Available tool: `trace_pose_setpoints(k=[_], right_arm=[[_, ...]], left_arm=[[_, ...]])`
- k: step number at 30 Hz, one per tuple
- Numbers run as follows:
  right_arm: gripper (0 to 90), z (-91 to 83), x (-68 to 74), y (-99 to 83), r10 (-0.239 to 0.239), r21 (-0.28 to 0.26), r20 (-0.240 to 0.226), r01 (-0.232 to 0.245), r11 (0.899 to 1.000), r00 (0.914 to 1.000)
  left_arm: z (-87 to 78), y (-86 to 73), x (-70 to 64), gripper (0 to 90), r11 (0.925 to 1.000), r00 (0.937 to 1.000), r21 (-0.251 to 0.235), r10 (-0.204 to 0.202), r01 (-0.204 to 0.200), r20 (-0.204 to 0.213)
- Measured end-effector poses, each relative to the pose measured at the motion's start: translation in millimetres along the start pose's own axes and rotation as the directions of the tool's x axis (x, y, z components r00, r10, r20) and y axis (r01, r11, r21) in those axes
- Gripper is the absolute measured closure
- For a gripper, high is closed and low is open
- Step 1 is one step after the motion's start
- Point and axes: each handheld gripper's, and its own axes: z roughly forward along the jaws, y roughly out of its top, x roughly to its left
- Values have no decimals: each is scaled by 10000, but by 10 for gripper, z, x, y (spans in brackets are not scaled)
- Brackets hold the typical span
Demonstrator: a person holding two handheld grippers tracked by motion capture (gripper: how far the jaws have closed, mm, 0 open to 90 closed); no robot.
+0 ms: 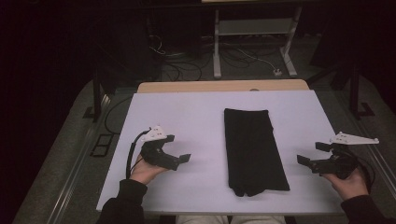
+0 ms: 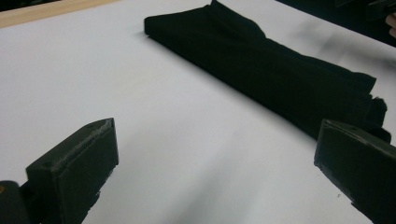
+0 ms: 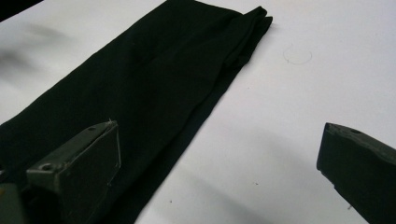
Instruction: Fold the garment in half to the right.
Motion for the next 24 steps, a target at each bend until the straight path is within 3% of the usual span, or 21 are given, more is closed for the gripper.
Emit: trace_pose_setpoints(k=[15, 24], right_arm=[[0, 11, 0, -4, -49, 37, 15, 49, 10000, 10000], [0, 17, 6, -4, -76, 68, 13, 75, 9999, 10000]], left_arm=[[-291, -224, 143, 0, 9976, 9967, -489, -520, 490, -624], [-507, -420, 252, 0, 9923, 9888, -851, -988, 896, -1120]])
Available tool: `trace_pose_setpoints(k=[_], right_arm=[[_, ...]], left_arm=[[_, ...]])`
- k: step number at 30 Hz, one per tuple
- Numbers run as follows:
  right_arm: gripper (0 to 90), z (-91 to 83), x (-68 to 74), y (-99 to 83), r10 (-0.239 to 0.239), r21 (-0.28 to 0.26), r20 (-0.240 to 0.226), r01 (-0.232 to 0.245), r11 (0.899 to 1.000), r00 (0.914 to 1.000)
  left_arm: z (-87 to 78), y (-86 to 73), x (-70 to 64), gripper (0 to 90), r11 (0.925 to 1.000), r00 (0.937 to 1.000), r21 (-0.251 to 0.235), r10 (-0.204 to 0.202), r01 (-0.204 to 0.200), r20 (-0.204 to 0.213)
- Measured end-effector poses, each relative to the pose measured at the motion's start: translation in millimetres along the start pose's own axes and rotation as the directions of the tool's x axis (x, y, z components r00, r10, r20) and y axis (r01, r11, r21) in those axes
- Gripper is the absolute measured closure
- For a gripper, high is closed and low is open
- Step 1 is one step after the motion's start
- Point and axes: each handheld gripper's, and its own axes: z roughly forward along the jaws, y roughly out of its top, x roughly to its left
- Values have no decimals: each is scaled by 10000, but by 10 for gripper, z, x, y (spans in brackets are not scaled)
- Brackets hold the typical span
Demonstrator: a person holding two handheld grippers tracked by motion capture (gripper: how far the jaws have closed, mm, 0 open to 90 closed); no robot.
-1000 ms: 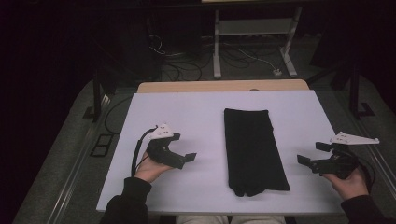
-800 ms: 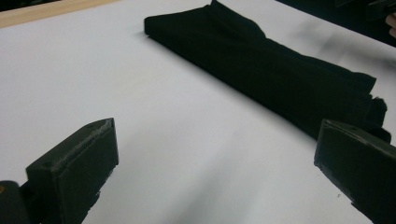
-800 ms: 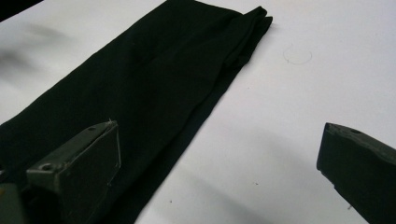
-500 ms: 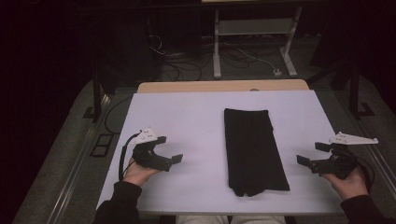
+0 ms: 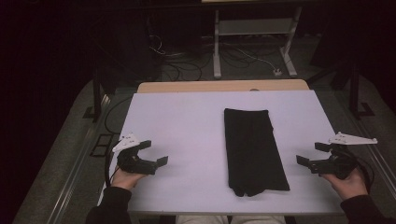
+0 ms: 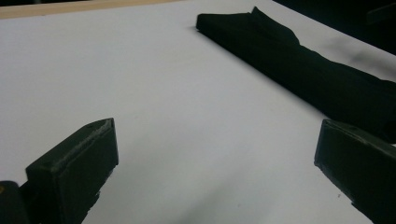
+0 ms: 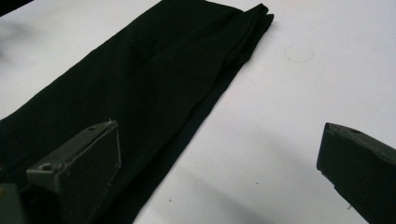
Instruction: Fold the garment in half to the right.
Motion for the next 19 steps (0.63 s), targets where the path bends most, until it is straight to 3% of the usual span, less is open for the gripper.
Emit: trace_pose_setpoints(k=[6, 12, 19], right_arm=[[0, 4, 4, 5, -29, -11, -27, 29, 10000, 10000], [0, 27, 5, 16, -137, 30, -42, 137, 9999, 9999], [0, 72, 1, 23, -158, 163, -80, 159, 9997, 9998]], left_arm=[[-131, -100, 76, 0, 9991, 9985, -165, -409, 403, -371], [-182, -182, 95, 0, 9992, 9972, -9, -404, 404, -633], [-197, -202, 94, 0, 9990, 9979, -43, -436, 434, -475]])
